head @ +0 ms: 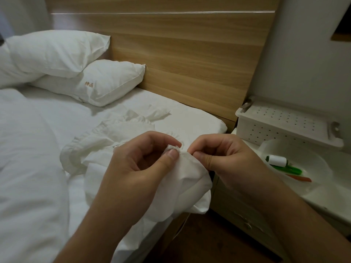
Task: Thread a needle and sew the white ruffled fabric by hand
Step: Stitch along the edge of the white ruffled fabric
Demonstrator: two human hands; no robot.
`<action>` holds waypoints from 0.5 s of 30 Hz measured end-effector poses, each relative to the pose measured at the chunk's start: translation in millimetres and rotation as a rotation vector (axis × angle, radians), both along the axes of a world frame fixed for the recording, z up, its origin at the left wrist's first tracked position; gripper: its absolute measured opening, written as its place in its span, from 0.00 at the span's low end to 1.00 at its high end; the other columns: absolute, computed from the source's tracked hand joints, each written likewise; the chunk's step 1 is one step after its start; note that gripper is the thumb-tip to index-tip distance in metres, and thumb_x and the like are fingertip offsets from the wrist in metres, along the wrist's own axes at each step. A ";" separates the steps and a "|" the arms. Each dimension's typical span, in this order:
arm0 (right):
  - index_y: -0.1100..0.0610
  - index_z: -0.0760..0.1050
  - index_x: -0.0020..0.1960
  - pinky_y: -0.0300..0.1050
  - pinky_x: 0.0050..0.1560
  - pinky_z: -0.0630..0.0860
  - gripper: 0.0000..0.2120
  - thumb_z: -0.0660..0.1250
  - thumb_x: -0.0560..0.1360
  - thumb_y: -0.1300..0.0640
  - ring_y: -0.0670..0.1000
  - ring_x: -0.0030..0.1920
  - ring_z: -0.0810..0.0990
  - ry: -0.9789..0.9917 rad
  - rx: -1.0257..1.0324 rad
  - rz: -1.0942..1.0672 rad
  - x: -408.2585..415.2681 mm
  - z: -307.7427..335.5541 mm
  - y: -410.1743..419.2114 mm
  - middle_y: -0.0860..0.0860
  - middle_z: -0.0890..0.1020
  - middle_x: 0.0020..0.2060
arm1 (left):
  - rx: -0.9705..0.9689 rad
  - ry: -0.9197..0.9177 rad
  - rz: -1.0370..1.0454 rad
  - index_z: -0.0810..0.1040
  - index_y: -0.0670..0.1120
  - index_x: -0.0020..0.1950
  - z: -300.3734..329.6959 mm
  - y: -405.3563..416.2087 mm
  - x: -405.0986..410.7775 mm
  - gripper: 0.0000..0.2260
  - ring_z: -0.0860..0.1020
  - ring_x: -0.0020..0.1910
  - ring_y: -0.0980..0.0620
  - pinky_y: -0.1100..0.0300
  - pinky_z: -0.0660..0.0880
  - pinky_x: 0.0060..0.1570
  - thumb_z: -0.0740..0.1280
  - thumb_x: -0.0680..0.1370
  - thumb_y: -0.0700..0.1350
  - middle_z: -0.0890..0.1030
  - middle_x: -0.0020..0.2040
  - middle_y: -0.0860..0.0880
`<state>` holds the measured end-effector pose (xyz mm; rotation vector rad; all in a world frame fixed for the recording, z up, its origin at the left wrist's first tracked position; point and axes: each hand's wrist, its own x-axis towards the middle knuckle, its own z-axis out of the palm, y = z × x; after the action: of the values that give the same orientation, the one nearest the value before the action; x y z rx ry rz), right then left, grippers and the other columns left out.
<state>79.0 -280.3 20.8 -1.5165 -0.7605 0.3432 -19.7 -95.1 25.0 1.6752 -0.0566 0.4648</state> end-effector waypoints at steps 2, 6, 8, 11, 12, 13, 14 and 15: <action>0.59 0.85 0.47 0.50 0.48 0.81 0.09 0.66 0.79 0.64 0.56 0.46 0.83 0.010 0.011 0.008 -0.1 -1.7 0.5 0.59 0.85 0.44 | 0.014 0.002 0.004 0.88 0.52 0.48 -0.2 -0.1 -0.3 0.06 0.85 0.44 0.55 0.63 0.79 0.44 0.73 0.78 0.42 0.87 0.42 0.50; 0.57 0.86 0.46 0.49 0.46 0.81 0.09 0.67 0.77 0.63 0.55 0.45 0.82 0.059 0.068 0.020 -1.0 -3.1 3.9 0.57 0.85 0.43 | 0.003 0.018 -0.002 0.88 0.53 0.48 0.6 -1.6 -0.6 0.06 0.85 0.44 0.55 0.62 0.80 0.44 0.73 0.78 0.43 0.87 0.42 0.50; 0.57 0.86 0.46 0.49 0.46 0.80 0.09 0.67 0.77 0.63 0.55 0.44 0.82 0.080 0.095 0.031 -2.0 -3.7 5.1 0.57 0.85 0.42 | -0.019 0.022 -0.008 0.88 0.53 0.49 1.4 -2.8 -0.9 0.05 0.85 0.44 0.53 0.62 0.81 0.45 0.73 0.76 0.46 0.87 0.43 0.48; 0.58 0.86 0.45 0.51 0.48 0.80 0.08 0.68 0.76 0.62 0.56 0.45 0.82 0.116 0.123 0.031 -3.7 -4.8 5.9 0.58 0.85 0.42 | -0.037 0.021 -0.015 0.87 0.50 0.51 1.8 -4.5 -0.8 0.06 0.86 0.44 0.52 0.62 0.81 0.44 0.73 0.76 0.45 0.87 0.43 0.47; 0.58 0.86 0.45 0.50 0.48 0.80 0.07 0.68 0.76 0.62 0.56 0.45 0.82 0.129 0.131 0.030 -4.8 -4.8 6.3 0.58 0.85 0.42 | -0.042 0.021 -0.014 0.87 0.49 0.52 1.8 -5.0 -0.5 0.06 0.86 0.44 0.53 0.63 0.80 0.44 0.74 0.76 0.44 0.87 0.43 0.47; 0.59 0.86 0.45 0.49 0.47 0.80 0.07 0.68 0.76 0.62 0.55 0.44 0.82 0.140 0.140 0.030 -5.5 -4.4 7.1 0.58 0.85 0.42 | -0.052 0.024 -0.015 0.86 0.49 0.53 1.7 -5.4 -0.1 0.06 0.86 0.43 0.54 0.64 0.80 0.43 0.74 0.77 0.42 0.87 0.43 0.47; 0.59 0.86 0.45 0.48 0.46 0.80 0.07 0.69 0.75 0.62 0.55 0.43 0.82 0.147 0.147 0.030 -6.9 -3.9 8.0 0.58 0.85 0.41 | -0.062 0.032 -0.017 0.85 0.49 0.54 1.5 -5.8 0.1 0.06 0.86 0.43 0.54 0.64 0.79 0.42 0.74 0.77 0.42 0.87 0.43 0.47; 0.58 0.86 0.44 0.47 0.46 0.80 0.07 0.69 0.75 0.62 0.54 0.43 0.82 0.152 0.154 0.026 -7.8 -3.4 9.0 0.57 0.85 0.40 | -0.076 0.042 -0.024 0.83 0.49 0.54 1.4 -6.4 0.2 0.06 0.85 0.42 0.53 0.63 0.78 0.40 0.74 0.78 0.41 0.87 0.43 0.46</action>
<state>71.3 -271.3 17.4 -1.3210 -0.6718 0.4052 -19.6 -101.5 26.4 1.6073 -0.0273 0.4091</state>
